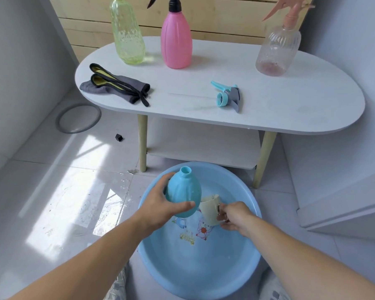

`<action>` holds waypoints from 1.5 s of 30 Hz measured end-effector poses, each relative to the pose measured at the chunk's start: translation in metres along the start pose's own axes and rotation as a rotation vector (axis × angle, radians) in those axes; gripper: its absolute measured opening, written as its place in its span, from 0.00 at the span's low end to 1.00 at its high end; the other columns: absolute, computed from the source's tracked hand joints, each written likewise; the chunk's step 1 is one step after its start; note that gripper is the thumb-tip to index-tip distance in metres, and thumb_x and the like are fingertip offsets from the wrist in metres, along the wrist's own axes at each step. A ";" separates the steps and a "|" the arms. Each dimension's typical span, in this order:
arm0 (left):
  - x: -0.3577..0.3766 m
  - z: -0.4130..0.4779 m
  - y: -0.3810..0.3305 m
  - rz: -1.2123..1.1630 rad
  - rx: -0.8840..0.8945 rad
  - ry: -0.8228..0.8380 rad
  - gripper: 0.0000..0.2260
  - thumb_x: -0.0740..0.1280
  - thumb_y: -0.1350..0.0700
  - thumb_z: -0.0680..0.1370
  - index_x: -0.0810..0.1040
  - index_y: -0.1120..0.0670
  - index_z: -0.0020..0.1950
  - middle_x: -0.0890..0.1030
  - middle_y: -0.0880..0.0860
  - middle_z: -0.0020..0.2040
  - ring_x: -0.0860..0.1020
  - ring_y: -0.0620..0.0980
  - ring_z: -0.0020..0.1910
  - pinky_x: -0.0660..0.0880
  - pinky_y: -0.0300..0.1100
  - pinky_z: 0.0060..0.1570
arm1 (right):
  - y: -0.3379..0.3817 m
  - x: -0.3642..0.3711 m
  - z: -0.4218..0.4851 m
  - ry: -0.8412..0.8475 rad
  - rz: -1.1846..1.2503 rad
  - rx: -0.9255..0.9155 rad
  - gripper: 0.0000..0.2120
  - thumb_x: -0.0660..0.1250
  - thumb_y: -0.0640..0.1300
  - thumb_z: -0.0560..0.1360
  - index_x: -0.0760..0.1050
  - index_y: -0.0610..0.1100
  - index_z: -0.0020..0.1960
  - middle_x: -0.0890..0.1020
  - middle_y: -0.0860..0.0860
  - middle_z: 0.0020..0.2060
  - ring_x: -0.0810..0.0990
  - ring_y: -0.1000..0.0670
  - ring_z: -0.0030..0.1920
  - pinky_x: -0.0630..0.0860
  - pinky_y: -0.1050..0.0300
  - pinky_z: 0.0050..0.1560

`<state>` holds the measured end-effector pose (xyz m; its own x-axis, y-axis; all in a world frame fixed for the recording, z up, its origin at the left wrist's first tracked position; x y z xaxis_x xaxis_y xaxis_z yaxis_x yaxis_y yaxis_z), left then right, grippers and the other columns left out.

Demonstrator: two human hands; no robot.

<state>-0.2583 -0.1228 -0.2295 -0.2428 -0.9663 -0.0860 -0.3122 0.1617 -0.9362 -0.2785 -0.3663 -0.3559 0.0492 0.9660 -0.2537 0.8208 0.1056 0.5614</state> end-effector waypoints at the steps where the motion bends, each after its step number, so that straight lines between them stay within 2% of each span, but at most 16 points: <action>1: -0.001 -0.001 0.000 0.001 0.001 -0.002 0.33 0.84 0.60 0.67 0.75 0.39 0.65 0.83 0.48 0.57 0.84 0.44 0.52 0.82 0.38 0.47 | -0.001 0.000 0.001 0.001 0.003 -0.012 0.13 0.65 0.46 0.81 0.79 0.36 0.46 0.84 0.43 0.35 0.81 0.44 0.38 0.84 0.50 0.45; 3: -0.003 -0.002 0.000 0.000 -0.001 -0.006 0.33 0.83 0.62 0.69 0.75 0.39 0.65 0.83 0.48 0.57 0.84 0.45 0.52 0.82 0.38 0.46 | -0.004 0.001 0.001 0.019 0.009 -0.053 0.13 0.65 0.47 0.81 0.79 0.37 0.46 0.84 0.44 0.37 0.80 0.45 0.38 0.84 0.48 0.48; 7: -0.006 -0.002 0.002 -0.010 -0.016 -0.008 0.33 0.84 0.56 0.64 0.76 0.37 0.64 0.84 0.46 0.55 0.85 0.48 0.53 0.83 0.42 0.45 | 0.004 0.001 -0.008 0.061 0.027 -0.198 0.15 0.65 0.46 0.81 0.80 0.37 0.43 0.84 0.43 0.38 0.81 0.45 0.38 0.83 0.48 0.51; 11: -0.008 -0.003 0.001 -0.023 -0.003 -0.016 0.32 0.83 0.61 0.69 0.75 0.40 0.65 0.83 0.50 0.56 0.85 0.48 0.51 0.81 0.40 0.42 | 0.023 -0.009 -0.025 0.081 0.019 -0.312 0.15 0.63 0.44 0.82 0.80 0.34 0.43 0.84 0.43 0.37 0.83 0.46 0.40 0.82 0.50 0.51; 14: -0.009 -0.005 -0.002 -0.043 -0.001 -0.021 0.35 0.84 0.57 0.66 0.74 0.41 0.68 0.83 0.51 0.58 0.85 0.51 0.54 0.83 0.42 0.43 | 0.041 -0.018 -0.045 0.087 -0.025 -0.402 0.17 0.63 0.43 0.82 0.79 0.34 0.40 0.84 0.44 0.35 0.83 0.47 0.39 0.83 0.53 0.49; 16: -0.010 -0.006 -0.005 -0.040 0.006 -0.024 0.36 0.84 0.58 0.66 0.74 0.42 0.69 0.83 0.51 0.58 0.85 0.51 0.54 0.83 0.42 0.43 | 0.053 -0.023 -0.061 0.104 -0.023 -0.449 0.17 0.62 0.41 0.82 0.79 0.36 0.38 0.83 0.46 0.33 0.82 0.47 0.39 0.83 0.51 0.49; 20: -0.010 -0.010 -0.012 -0.039 0.022 -0.025 0.32 0.83 0.61 0.68 0.75 0.42 0.65 0.83 0.51 0.57 0.85 0.52 0.54 0.85 0.51 0.52 | 0.078 -0.036 -0.103 0.139 -0.046 -0.546 0.17 0.62 0.40 0.82 0.79 0.35 0.38 0.83 0.47 0.33 0.81 0.46 0.40 0.82 0.48 0.54; 24: -0.009 -0.015 -0.017 -0.041 0.034 -0.022 0.32 0.84 0.57 0.65 0.75 0.41 0.63 0.83 0.51 0.57 0.85 0.52 0.54 0.85 0.51 0.51 | 0.104 -0.057 -0.150 0.142 -0.070 -0.649 0.16 0.62 0.38 0.82 0.81 0.36 0.38 0.83 0.45 0.34 0.82 0.48 0.41 0.82 0.46 0.55; 29: -0.002 -0.019 -0.027 -0.024 0.056 0.009 0.35 0.83 0.51 0.60 0.75 0.39 0.63 0.82 0.52 0.57 0.85 0.55 0.54 0.85 0.57 0.51 | 0.131 -0.083 -0.202 0.130 -0.126 -0.781 0.16 0.63 0.39 0.81 0.83 0.38 0.38 0.84 0.38 0.42 0.83 0.43 0.45 0.80 0.43 0.58; 32: 0.004 -0.021 -0.034 -0.016 0.074 0.038 0.36 0.84 0.50 0.59 0.75 0.39 0.64 0.83 0.53 0.58 0.85 0.55 0.54 0.85 0.57 0.52 | 0.143 -0.093 -0.226 0.092 -0.175 -0.866 0.16 0.62 0.39 0.81 0.84 0.41 0.39 0.86 0.41 0.43 0.83 0.37 0.48 0.79 0.42 0.60; 36: 0.011 -0.024 -0.041 0.004 0.087 0.064 0.36 0.84 0.49 0.59 0.75 0.37 0.64 0.83 0.52 0.58 0.85 0.54 0.54 0.85 0.58 0.52 | 0.157 -0.097 -0.246 0.050 -0.237 -0.976 0.15 0.62 0.38 0.81 0.84 0.42 0.40 0.86 0.43 0.42 0.82 0.37 0.48 0.76 0.38 0.61; 40: 0.015 -0.026 -0.046 0.006 0.095 0.085 0.36 0.84 0.49 0.60 0.75 0.38 0.65 0.82 0.51 0.59 0.84 0.54 0.56 0.85 0.57 0.53 | 0.166 -0.097 -0.258 0.024 -0.287 -1.033 0.14 0.63 0.38 0.81 0.84 0.42 0.40 0.87 0.47 0.41 0.84 0.43 0.46 0.78 0.45 0.58; 45: 0.016 -0.026 -0.047 0.000 0.094 0.087 0.37 0.84 0.49 0.60 0.75 0.39 0.66 0.82 0.51 0.59 0.84 0.54 0.56 0.85 0.57 0.52 | 0.171 -0.095 -0.264 0.014 -0.330 -1.051 0.13 0.64 0.38 0.80 0.84 0.42 0.41 0.86 0.49 0.39 0.84 0.54 0.43 0.75 0.67 0.49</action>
<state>-0.2714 -0.1410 -0.1784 -0.3227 -0.9446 -0.0603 -0.2255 0.1386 -0.9643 -0.2927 -0.3781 -0.0277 -0.0947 0.8554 -0.5092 -0.1018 0.5005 0.8597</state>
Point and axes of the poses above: each hand's wrist, its own z-axis towards the middle knuckle, its own x-axis out of the palm, y = z × x, the point moved 8 cm from there along z, towards the middle knuckle
